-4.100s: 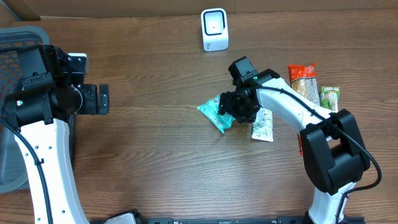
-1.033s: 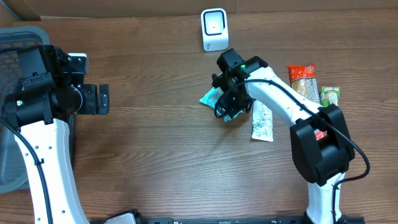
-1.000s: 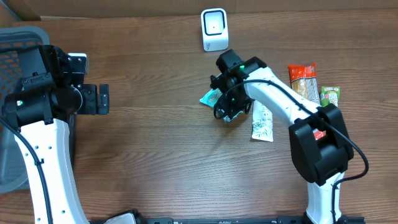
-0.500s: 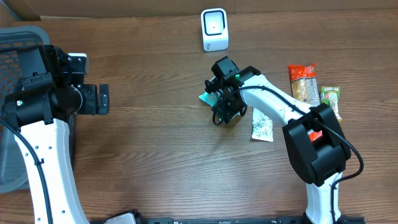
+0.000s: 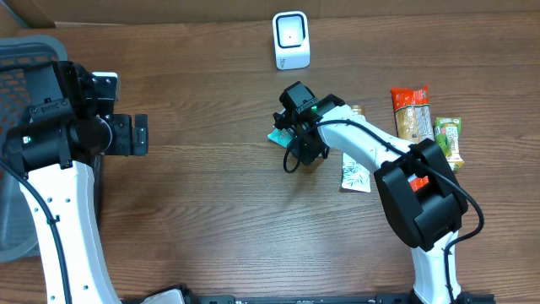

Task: Scan the item barcode

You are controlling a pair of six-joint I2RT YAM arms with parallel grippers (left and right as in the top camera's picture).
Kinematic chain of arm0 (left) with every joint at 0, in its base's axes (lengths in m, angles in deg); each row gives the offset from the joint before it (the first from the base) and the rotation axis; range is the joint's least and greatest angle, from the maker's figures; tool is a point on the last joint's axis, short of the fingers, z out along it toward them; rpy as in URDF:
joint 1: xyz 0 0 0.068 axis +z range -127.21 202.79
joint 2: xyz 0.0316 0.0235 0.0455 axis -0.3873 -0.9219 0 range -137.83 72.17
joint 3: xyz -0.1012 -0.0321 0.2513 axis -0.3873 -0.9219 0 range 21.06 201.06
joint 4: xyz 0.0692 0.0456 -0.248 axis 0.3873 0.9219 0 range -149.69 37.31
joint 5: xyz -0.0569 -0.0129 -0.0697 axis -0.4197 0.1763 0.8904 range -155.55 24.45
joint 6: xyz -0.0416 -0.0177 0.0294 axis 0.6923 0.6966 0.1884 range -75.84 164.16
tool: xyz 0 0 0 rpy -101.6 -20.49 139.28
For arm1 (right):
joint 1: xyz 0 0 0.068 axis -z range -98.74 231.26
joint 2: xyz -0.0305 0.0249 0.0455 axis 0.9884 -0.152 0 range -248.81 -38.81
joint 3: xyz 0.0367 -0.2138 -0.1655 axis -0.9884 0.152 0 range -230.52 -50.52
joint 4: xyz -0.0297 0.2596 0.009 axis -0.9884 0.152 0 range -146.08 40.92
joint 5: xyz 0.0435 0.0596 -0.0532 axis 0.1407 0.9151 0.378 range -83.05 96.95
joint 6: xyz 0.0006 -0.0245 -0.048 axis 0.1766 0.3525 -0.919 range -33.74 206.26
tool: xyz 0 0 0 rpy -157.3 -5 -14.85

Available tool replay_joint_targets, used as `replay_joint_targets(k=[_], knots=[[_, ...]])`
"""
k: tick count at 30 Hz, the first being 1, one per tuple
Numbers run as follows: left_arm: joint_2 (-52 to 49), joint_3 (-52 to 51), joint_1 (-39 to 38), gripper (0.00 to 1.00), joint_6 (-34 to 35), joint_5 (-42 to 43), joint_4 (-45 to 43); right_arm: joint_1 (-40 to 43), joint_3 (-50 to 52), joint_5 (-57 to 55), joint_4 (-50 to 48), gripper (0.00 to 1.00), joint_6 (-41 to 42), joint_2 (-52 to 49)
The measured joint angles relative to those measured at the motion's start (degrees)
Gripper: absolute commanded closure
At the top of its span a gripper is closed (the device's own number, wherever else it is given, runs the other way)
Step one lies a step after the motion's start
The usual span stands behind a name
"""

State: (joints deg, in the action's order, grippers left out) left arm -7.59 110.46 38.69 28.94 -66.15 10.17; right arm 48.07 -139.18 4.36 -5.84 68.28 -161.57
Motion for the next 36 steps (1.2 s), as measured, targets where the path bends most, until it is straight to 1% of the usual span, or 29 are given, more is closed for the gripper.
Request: replay_joint_targets(k=[1,2,5,8,10,14,15,19,23,28,36], knots=[[0.0,0.0,0.0,0.00,0.0,0.0,0.0,-0.2,-0.2,-0.2,0.3,0.87,0.2,0.0],[0.0,0.0,0.0,0.00,0.0,0.0,0.0,-0.2,-0.3,-0.3,0.5,0.87,0.3,0.0],[0.0,0.0,0.0,0.00,0.0,0.0,0.0,-0.2,-1.0,-0.1,3.3,0.95,1.3,0.0],[0.0,0.0,0.0,0.00,0.0,0.0,0.0,-0.2,-2.7,3.2,7.5,0.96,2.0,-0.3],[0.0,0.0,0.0,0.00,0.0,0.0,0.0,-0.1,-4.7,8.3,10.9,0.96,2.3,-0.6],[0.0,0.0,0.0,0.00,0.0,0.0,0.0,1.1,-11.9,25.0,18.6,0.96,2.3,-0.7],[0.0,0.0,0.0,0.00,0.0,0.0,0.0,2.0,-14.7,31.1,21.0,0.96,1.9,-0.7],[0.0,0.0,0.0,0.00,0.0,0.0,0.0,6.2,-21.6,48.0,27.6,0.96,0.9,-0.6],[0.0,0.0,0.0,0.00,0.0,0.0,0.0,11.3,-24.1,61.8,32.4,0.97,0.6,-0.3],[0.0,0.0,0.0,0.00,0.0,0.0,0.0,16.1,-24.1,71.9,37.8,0.97,0.3,-0.3],[0.0,0.0,0.0,0.00,0.0,0.0,0.0,17.8,-24.2,78.4,44.2,0.96,-3.9,-0.3]])
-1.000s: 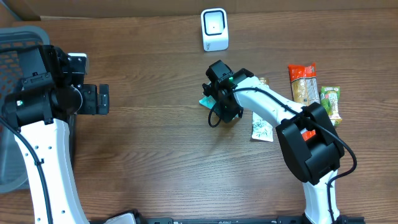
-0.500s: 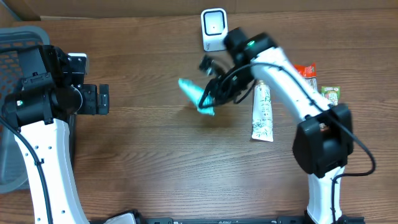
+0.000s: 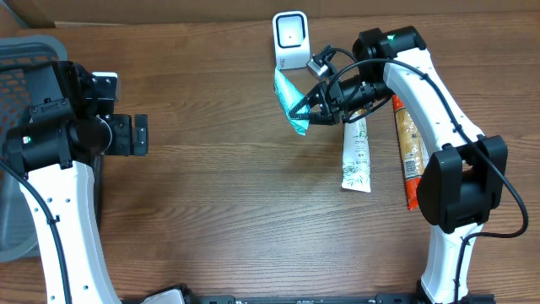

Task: Scan the item barcode
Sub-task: 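Raise the tissue pack and hold it before the scanner window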

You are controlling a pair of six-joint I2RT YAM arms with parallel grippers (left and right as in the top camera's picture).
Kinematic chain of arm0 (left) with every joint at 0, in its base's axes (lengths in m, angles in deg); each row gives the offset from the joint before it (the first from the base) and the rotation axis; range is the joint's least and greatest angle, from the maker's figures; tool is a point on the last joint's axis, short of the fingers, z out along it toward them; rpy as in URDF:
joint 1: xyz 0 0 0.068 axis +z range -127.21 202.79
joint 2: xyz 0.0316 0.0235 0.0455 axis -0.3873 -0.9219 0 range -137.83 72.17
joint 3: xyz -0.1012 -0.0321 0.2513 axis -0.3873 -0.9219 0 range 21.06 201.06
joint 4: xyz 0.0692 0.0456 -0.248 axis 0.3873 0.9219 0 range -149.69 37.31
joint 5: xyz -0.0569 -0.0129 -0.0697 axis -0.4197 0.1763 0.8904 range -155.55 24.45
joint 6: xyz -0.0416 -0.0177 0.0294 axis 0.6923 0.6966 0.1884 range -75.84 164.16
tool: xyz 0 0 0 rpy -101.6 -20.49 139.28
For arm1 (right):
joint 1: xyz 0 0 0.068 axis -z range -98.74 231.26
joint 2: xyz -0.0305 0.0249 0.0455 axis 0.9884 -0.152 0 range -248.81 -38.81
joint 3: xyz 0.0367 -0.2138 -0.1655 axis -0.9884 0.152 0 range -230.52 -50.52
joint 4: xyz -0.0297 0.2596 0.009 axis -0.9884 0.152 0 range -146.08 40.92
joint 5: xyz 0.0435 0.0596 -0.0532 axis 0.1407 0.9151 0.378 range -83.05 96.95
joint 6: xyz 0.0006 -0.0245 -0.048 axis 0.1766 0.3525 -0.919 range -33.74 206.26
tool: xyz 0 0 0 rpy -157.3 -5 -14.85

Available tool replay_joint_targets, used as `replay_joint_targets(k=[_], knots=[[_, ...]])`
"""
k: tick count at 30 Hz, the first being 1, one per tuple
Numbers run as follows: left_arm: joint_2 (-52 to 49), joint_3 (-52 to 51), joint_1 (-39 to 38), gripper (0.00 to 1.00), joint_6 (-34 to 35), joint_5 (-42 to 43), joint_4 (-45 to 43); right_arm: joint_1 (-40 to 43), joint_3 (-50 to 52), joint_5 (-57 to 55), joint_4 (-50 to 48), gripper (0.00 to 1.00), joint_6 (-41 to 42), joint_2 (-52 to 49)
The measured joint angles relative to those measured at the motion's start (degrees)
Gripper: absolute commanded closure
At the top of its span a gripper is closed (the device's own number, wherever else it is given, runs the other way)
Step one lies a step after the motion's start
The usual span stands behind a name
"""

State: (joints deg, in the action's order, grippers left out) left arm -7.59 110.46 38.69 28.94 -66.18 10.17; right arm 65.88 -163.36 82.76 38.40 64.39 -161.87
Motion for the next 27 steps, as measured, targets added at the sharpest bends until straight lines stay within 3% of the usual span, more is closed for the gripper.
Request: replay_joint_targets(k=[6,13,19,27], knots=[[0.0,0.0,0.0,0.01,0.0,0.0,0.0,-0.1,-7.1,-8.0,0.0,0.96,2.0,0.0],[0.0,0.0,0.0,0.00,0.0,0.0,0.0,-3.3,-24.2,-41.9,-11.5,0.97,21.3,0.0],[0.0,0.0,0.0,0.00,0.0,0.0,0.0,-7.6,-25.6,-71.5,-21.1,0.97,30.2,-0.5],[0.0,0.0,0.0,0.01,0.0,0.0,0.0,-7.7,-25.7,-86.0,-32.5,0.97,30.2,-9.0]])
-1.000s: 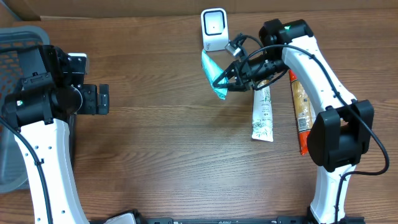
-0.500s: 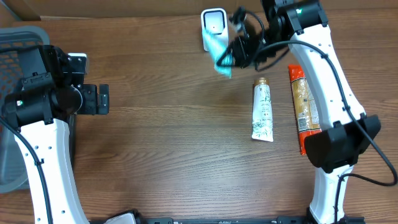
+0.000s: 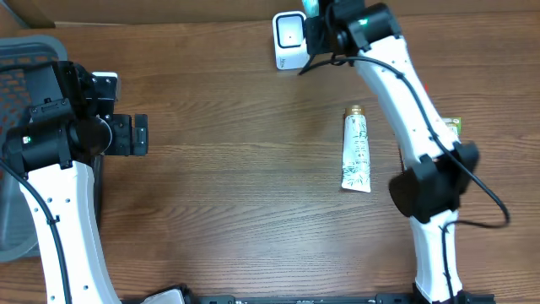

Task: Scan the item barcode
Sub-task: 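Raise the tissue pack and hold it before the scanner window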

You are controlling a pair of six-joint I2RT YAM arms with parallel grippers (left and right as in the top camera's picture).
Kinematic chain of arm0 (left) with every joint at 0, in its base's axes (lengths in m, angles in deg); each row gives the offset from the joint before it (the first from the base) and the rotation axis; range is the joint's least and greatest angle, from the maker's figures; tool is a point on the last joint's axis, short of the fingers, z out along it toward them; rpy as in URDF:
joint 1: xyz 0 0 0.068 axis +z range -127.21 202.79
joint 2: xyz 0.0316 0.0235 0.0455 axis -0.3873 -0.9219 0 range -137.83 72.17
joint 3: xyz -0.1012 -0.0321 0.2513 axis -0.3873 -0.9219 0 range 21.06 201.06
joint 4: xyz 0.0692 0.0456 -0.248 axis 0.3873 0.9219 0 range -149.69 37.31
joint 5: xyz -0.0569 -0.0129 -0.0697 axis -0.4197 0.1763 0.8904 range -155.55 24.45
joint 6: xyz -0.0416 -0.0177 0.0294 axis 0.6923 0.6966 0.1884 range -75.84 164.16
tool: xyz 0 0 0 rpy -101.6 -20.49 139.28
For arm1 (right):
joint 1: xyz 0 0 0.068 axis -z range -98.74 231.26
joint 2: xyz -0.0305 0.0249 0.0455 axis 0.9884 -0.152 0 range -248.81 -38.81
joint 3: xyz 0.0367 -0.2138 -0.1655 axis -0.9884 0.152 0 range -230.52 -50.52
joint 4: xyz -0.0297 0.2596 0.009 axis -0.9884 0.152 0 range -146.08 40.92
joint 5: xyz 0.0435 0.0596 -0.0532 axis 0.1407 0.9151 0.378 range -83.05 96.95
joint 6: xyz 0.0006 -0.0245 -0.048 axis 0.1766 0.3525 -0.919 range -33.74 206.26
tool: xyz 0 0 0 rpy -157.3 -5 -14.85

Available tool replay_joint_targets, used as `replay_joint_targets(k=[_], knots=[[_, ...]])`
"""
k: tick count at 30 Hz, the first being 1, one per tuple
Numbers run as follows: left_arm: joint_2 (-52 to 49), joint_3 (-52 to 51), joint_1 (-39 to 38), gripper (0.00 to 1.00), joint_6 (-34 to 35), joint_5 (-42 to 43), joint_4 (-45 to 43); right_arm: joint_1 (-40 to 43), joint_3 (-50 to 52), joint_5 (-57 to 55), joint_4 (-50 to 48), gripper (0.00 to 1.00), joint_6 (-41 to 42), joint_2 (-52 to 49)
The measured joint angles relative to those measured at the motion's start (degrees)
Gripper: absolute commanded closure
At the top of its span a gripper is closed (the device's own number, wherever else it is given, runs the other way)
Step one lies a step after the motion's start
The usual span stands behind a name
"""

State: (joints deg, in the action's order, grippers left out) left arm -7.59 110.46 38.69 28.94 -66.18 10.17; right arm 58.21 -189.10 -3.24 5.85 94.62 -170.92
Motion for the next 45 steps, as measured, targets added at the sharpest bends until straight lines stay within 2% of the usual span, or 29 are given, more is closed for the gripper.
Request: replay_joint_targets(k=[8,16,32,38,41,45], knots=[[0.0,0.0,0.0,0.00,0.0,0.0,0.0,-0.4,0.0,-2.7,-6.1,0.97,-0.9,-10.0],[0.0,0.0,0.0,0.00,0.0,0.0,0.0,-2.4,0.1,-3.4,-11.3,0.96,-0.9,-11.8],[0.0,0.0,0.0,0.00,0.0,0.0,0.0,-4.0,0.1,-5.8,-10.4,0.97,-0.9,-16.2],[0.0,0.0,0.0,0.01,0.0,0.0,0.0,-4.0,-2.0,-6.3,0.3,0.97,-0.8,-16.4],[0.0,0.0,0.0,0.00,0.0,0.0,0.0,-4.0,-9.0,-5.7,9.3,0.97,-0.2,-17.1],[0.0,0.0,0.0,0.00,0.0,0.0,0.0,-4.0,-20.9,-3.0,15.6,0.97,1.0,-17.2]])
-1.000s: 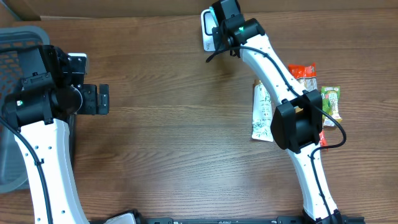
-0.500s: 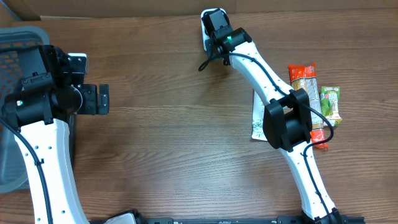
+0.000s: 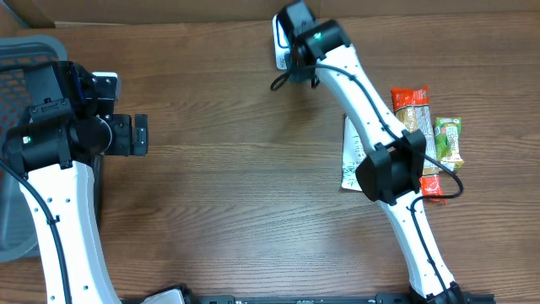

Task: Scan the item barcode
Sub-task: 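Raise the tissue pack and hold it before the scanner window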

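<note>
My right arm reaches to the table's far edge, and its gripper hangs over the white barcode scanner, covering most of it. The fingers are hidden under the wrist, so their state does not show. No item is visible in or near that gripper. My left gripper rests at the left side of the table, open and empty, far from the scanner.
A white tube with green print lies mid-right, partly under my right arm. An orange snack bar, a green packet and a red wrapper lie at the right. A grey basket stands at the far left.
My right gripper has shifted a little left and now sits directly over the scanner. The teal edge that showed at the gripper is out of sight. The left arm has not moved.
My right gripper was down on a teal packet among the items mid-table. Then it held the packet in the air just below the scanner. Then it was at the far edge to the scanner's right, and now it covers the scanner.
</note>
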You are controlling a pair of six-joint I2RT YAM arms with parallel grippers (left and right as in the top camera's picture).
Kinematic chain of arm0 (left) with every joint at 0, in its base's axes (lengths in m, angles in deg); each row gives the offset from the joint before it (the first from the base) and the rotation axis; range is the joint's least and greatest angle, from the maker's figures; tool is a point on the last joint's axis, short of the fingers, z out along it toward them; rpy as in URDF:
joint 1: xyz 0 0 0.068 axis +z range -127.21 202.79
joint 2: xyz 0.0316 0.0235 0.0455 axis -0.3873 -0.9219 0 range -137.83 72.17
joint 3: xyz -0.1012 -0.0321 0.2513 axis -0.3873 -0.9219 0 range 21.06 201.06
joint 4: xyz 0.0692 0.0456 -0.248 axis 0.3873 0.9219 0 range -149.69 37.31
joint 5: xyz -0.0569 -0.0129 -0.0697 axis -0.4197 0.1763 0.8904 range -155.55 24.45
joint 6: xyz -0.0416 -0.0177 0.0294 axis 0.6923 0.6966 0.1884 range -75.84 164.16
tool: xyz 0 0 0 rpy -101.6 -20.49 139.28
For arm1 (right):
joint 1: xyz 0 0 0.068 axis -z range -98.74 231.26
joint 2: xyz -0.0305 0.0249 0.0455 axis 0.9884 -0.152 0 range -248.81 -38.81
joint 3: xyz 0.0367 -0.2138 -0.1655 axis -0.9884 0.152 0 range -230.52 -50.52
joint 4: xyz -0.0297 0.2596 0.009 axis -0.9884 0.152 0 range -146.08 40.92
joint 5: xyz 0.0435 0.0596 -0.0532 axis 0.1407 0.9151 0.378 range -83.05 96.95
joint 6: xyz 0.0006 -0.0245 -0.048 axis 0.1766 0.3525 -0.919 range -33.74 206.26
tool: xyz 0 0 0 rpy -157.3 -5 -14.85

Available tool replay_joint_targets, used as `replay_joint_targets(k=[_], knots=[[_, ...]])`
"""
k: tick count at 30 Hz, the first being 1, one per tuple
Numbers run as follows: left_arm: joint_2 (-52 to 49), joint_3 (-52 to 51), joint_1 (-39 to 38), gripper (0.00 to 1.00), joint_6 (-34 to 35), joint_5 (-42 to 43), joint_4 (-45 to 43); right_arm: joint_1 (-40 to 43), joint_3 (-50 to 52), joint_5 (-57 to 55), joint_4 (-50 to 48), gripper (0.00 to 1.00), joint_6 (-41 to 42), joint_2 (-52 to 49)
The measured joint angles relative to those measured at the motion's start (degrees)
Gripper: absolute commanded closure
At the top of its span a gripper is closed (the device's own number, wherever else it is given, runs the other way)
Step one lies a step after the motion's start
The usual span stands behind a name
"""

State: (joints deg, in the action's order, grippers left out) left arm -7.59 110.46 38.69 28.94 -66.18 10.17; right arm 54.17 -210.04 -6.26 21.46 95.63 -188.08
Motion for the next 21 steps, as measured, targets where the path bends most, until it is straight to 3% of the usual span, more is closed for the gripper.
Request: replay_joint_targets(k=[7,14,21], knots=[[0.0,0.0,0.0,0.00,0.0,0.0,0.0,0.0,-3.4,2.2,-3.3,0.97,0.7,0.8],[0.0,0.0,0.0,0.00,0.0,0.0,0.0,0.1,1.6,2.7,-12.4,0.97,1.3,0.3],[0.0,0.0,0.0,0.00,0.0,0.0,0.0,0.5,6.5,2.7,-13.6,0.97,2.5,-0.1]])
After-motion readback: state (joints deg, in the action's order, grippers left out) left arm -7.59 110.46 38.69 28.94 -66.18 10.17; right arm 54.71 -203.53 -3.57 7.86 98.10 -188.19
